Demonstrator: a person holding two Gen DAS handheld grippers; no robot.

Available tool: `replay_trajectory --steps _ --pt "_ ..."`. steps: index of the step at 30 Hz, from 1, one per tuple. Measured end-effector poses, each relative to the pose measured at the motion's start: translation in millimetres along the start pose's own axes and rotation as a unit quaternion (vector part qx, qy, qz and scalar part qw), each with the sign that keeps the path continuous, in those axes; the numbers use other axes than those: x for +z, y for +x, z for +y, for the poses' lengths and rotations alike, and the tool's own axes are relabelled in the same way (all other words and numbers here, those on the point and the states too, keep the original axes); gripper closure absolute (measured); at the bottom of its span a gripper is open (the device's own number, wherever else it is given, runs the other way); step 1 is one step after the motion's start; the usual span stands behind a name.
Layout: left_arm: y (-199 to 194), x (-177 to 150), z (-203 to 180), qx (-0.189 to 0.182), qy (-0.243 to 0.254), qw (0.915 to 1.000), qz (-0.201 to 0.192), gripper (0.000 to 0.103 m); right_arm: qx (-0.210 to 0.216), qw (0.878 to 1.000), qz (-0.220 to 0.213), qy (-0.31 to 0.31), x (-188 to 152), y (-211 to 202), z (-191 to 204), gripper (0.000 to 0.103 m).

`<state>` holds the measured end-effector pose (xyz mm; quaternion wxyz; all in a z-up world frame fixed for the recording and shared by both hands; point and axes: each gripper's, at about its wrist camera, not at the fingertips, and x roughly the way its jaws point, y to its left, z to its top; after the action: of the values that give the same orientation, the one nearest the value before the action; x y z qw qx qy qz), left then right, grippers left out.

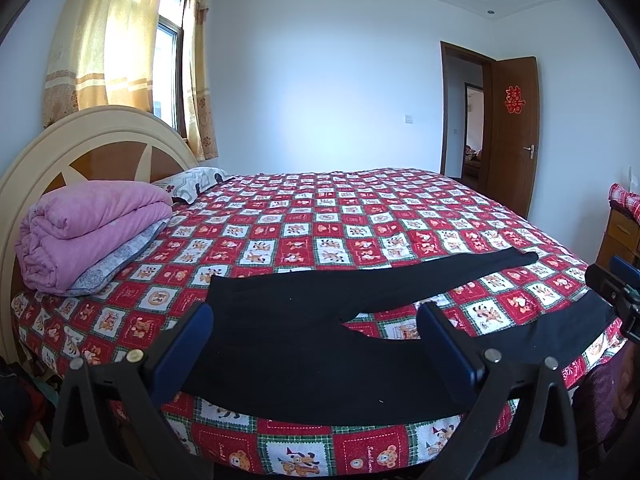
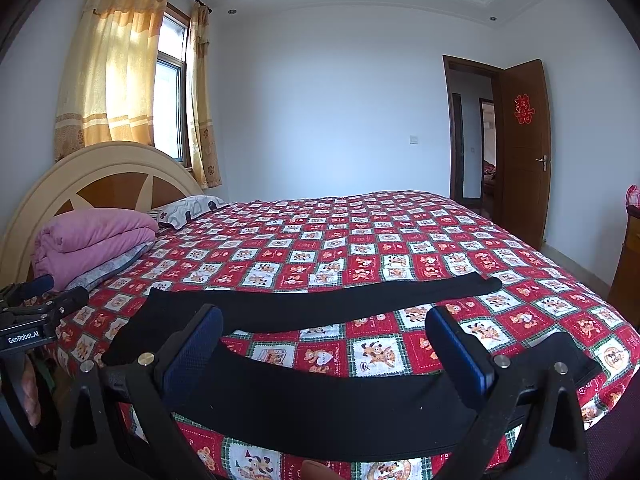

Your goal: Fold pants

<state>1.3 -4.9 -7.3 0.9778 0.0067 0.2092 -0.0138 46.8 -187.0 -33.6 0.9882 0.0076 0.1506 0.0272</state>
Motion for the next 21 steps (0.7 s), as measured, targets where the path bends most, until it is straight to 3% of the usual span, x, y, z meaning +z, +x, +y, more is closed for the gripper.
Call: replay_trajectory --steps 21 --pt "1.0 0.1 2.1 0.000 -0.001 1.0000 0.000 0.000 0.003 1.000 0.007 -0.005 -3.4 4.6 1.2 0.001"
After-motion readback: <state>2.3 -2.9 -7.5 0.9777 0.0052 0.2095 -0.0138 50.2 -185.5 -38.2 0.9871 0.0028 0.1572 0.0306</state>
